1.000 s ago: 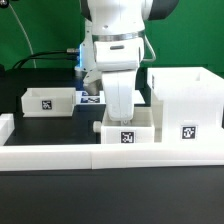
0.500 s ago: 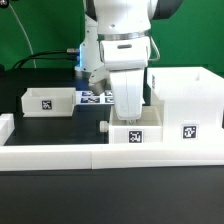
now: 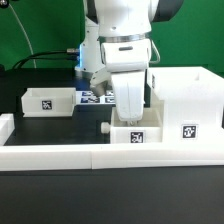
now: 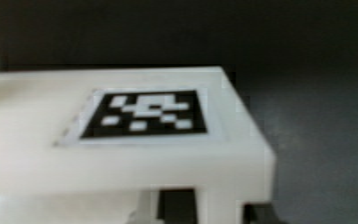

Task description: Assemble drawer

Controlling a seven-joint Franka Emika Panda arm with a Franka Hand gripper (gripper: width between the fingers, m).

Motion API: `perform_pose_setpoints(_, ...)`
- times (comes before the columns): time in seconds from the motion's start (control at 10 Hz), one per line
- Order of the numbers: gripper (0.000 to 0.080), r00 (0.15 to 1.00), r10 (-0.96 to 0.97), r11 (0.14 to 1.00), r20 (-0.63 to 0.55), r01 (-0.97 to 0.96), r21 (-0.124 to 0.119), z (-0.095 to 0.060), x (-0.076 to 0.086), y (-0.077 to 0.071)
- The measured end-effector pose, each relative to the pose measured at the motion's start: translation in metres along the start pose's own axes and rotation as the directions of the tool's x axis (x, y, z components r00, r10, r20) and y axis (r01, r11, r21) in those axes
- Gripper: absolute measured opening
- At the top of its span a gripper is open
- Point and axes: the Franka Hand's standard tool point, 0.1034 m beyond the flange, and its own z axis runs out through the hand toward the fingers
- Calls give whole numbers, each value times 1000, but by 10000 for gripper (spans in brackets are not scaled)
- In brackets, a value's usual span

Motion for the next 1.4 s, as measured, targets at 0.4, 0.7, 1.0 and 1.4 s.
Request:
perform_pose_setpoints(0.4, 41, 1000, -26, 1000, 5, 26, -11, 0, 4, 1)
perform_pose_setpoints(0.7, 41, 1000, -26, 1000, 5, 26, -11, 0, 4, 1)
perform_pose_setpoints(1.0, 41, 998, -57, 998, 6, 57, -12, 0, 7, 1)
perform_pose_setpoints(1.4, 41, 997, -78, 997, 13, 78, -18, 0, 9, 2)
